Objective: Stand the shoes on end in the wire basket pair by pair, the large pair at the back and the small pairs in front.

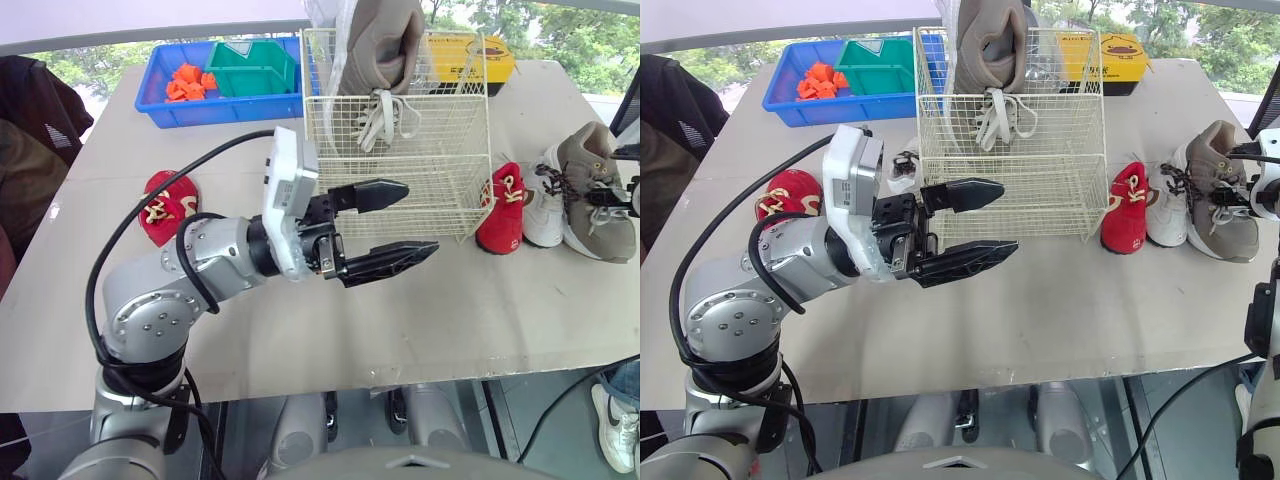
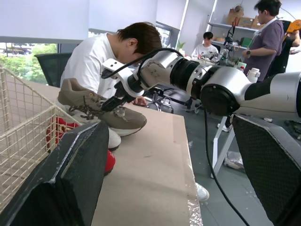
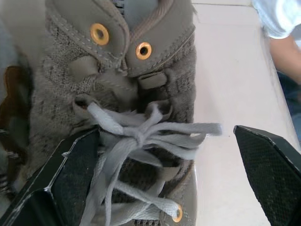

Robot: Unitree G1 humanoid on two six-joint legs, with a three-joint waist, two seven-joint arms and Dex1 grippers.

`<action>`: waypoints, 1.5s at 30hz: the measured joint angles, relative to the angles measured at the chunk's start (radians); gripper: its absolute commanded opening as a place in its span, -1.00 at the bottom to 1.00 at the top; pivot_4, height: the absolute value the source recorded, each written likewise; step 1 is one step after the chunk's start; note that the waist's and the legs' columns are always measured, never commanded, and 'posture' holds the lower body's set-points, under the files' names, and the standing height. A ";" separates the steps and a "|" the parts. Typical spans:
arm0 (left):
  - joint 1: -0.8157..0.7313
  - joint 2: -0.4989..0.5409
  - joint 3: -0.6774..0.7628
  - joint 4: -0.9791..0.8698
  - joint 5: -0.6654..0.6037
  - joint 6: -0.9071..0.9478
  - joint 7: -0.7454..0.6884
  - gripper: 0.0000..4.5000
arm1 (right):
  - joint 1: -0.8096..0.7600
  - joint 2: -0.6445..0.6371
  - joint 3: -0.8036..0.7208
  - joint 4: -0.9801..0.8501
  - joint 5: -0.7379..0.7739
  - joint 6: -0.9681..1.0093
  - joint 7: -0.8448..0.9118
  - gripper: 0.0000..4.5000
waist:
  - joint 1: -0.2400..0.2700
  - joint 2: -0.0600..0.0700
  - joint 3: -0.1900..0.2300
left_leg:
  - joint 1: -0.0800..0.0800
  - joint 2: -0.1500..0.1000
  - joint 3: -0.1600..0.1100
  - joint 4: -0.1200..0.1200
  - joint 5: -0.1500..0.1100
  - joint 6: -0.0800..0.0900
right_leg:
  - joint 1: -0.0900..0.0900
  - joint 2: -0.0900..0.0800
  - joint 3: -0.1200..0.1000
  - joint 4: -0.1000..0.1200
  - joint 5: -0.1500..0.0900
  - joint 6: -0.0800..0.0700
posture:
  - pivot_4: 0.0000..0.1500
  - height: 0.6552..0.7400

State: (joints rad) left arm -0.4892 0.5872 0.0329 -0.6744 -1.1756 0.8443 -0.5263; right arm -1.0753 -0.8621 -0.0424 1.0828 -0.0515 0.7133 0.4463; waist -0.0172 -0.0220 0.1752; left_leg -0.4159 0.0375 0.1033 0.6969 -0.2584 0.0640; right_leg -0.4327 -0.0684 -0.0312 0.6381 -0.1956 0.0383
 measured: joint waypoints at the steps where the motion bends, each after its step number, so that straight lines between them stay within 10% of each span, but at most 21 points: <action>1: 0.001 0.002 0.001 0.000 -0.002 0.000 0.000 1.00 | -0.002 0.002 0.002 0.008 -0.002 -0.003 -0.005 0.97 | 0.000 0.000 0.000 | 0.000 0.000 0.000 0.000 0.000 0.000 | 0.000 0.000 0.000 0.000 0.000 0.000 | 1.00 1.00; 12: 0.041 0.048 0.038 -0.057 -0.063 -0.004 0.047 1.00 | -0.035 0.061 -0.131 0.067 0.057 0.079 -0.172 0.97 | -0.004 -0.001 -0.001 | 0.002 0.001 -0.001 -0.001 0.000 0.000 | 0.001 0.000 -0.001 0.001 0.000 0.000 | 1.00 1.00; 22: 0.017 0.062 0.037 -0.036 -0.125 -0.007 0.051 1.00 | -0.033 0.052 -0.160 0.113 0.082 0.047 -0.073 -0.97 | -0.028 -0.004 -0.002 | 0.003 0.001 -0.001 -0.002 -0.002 0.003 | 0.001 0.003 0.000 0.001 0.000 0.000 | 1.00 1.00; 35: 0.012 0.054 0.030 -0.040 -0.174 -0.007 0.130 1.00 | -0.032 0.056 -0.180 0.090 0.096 0.003 -0.017 -0.97 | -0.029 -0.002 -0.001 | 0.003 0.002 0.000 -0.004 0.000 -0.001 | -0.001 0.003 0.002 0.001 0.000 0.000 | 1.00 1.00; 45: -0.016 0.054 0.031 -0.002 -0.186 -0.008 0.084 1.00 | 0.218 0.078 -0.410 -0.498 0.280 0.248 -0.120 -0.97 | 0.004 0.001 0.001 | -0.001 0.001 0.001 -0.013 0.003 -0.005 | -0.007 0.003 0.002 -0.001 0.002 0.004 | 1.00 1.00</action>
State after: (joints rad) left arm -0.5054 0.6413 0.0634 -0.6769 -1.3616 0.8361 -0.4424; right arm -0.8574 -0.7843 -0.4526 0.5852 0.2284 0.9611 0.3260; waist -0.0128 -0.0211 0.1759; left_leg -0.4165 0.0386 0.1045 0.6835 -0.2557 0.0595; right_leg -0.4394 -0.0656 -0.0296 0.6371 -0.1937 0.0426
